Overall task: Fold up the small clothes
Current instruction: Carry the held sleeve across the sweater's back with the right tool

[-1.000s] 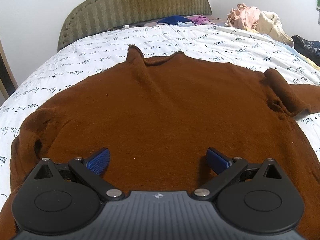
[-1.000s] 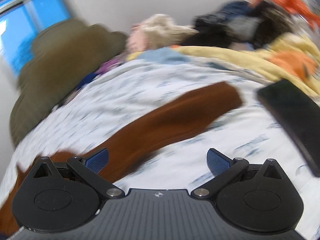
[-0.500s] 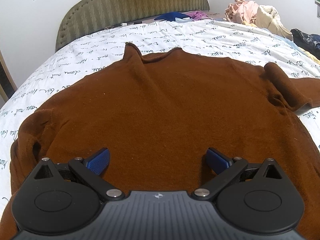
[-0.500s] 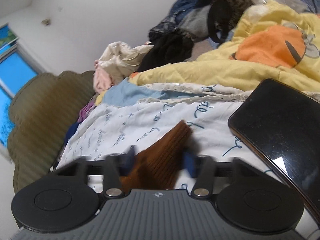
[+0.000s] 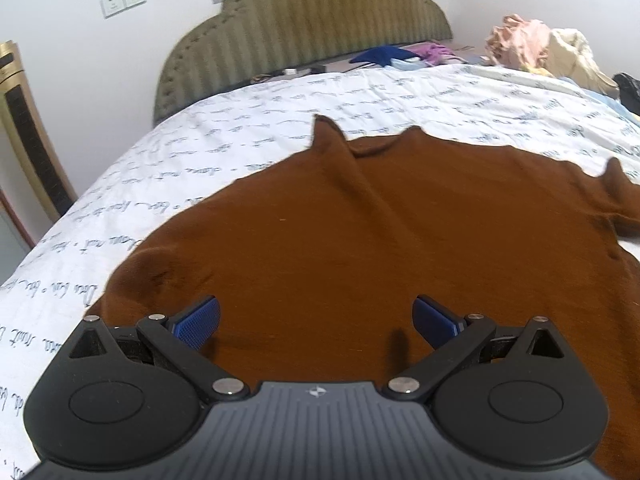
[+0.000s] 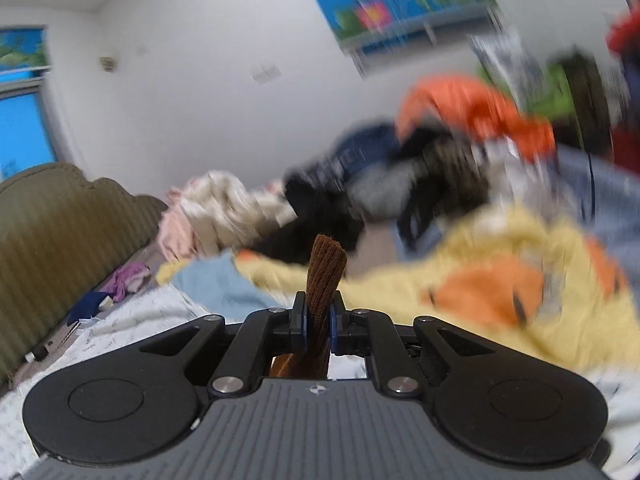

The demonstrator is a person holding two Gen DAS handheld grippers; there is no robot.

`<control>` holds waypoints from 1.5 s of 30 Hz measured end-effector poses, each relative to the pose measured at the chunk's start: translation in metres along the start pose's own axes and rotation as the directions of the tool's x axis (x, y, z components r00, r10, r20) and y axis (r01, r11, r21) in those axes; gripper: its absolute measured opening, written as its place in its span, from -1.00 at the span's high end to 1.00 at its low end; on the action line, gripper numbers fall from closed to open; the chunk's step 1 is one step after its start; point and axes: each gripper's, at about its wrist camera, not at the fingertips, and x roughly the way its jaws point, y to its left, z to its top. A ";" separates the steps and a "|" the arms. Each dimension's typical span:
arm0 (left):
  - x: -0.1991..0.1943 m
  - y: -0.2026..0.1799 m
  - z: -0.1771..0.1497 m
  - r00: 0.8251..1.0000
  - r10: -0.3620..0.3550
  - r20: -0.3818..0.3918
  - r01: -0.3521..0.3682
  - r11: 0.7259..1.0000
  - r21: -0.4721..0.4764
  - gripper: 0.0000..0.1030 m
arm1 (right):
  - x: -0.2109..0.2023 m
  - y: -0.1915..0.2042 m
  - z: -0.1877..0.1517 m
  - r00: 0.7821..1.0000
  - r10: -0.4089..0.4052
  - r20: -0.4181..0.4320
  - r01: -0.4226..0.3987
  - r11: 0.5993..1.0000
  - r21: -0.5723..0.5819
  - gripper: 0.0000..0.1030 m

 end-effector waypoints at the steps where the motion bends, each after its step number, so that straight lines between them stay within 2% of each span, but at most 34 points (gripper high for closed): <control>1: 0.001 0.003 0.000 1.000 0.005 -0.003 -0.005 1.000 -0.007 -1.00 | -0.007 0.012 0.001 1.000 0.027 0.013 -0.027 0.999 -0.034 0.71; 4: 0.004 0.009 -0.002 1.000 0.004 -0.017 -0.005 1.000 -0.030 -1.00 | -0.026 0.050 -0.003 0.988 0.153 -0.011 -0.153 0.983 -0.102 0.71; 7: 0.008 0.012 -0.005 0.999 0.003 -0.036 -0.004 0.999 -0.044 -1.00 | -0.039 0.091 -0.019 0.961 0.268 -0.069 -0.276 0.947 -0.163 0.71; 11: 0.009 0.014 -0.009 0.999 0.008 -0.044 -0.010 0.999 -0.047 -1.00 | -0.054 0.140 -0.045 0.921 0.361 -0.147 -0.388 0.889 -0.243 0.71; 15: 0.011 0.015 -0.011 0.999 0.005 -0.045 -0.008 0.999 -0.051 -1.00 | -0.063 0.179 -0.072 0.868 0.427 -0.253 -0.486 0.834 -0.260 0.71; 20: 0.012 0.014 -0.014 0.999 0.004 -0.048 -0.006 0.999 -0.045 -1.00 | -0.078 0.222 -0.106 0.806 0.469 -0.361 -0.576 0.761 -0.299 0.71; 25: 0.012 0.014 -0.017 0.999 -0.001 -0.045 -0.001 0.999 -0.043 -1.00 | -0.093 0.263 -0.135 0.761 0.481 -0.435 -0.634 0.695 -0.341 0.71; 34: 0.005 0.016 -0.021 1.000 -0.007 -0.025 0.007 1.000 -0.031 -1.00 | -0.106 0.316 -0.163 0.703 0.489 -0.516 -0.701 0.596 -0.391 0.70; 39: -0.006 0.020 -0.024 1.000 0.015 0.010 -0.015 1.000 -0.008 -1.00 | -0.112 0.340 -0.173 0.655 0.510 -0.558 -0.743 0.567 -0.354 0.71; 45: -0.015 0.032 -0.026 1.000 0.013 0.025 -0.013 1.000 -0.013 -1.00 | -0.127 0.374 -0.189 0.614 0.531 -0.585 -0.780 0.521 -0.346 0.70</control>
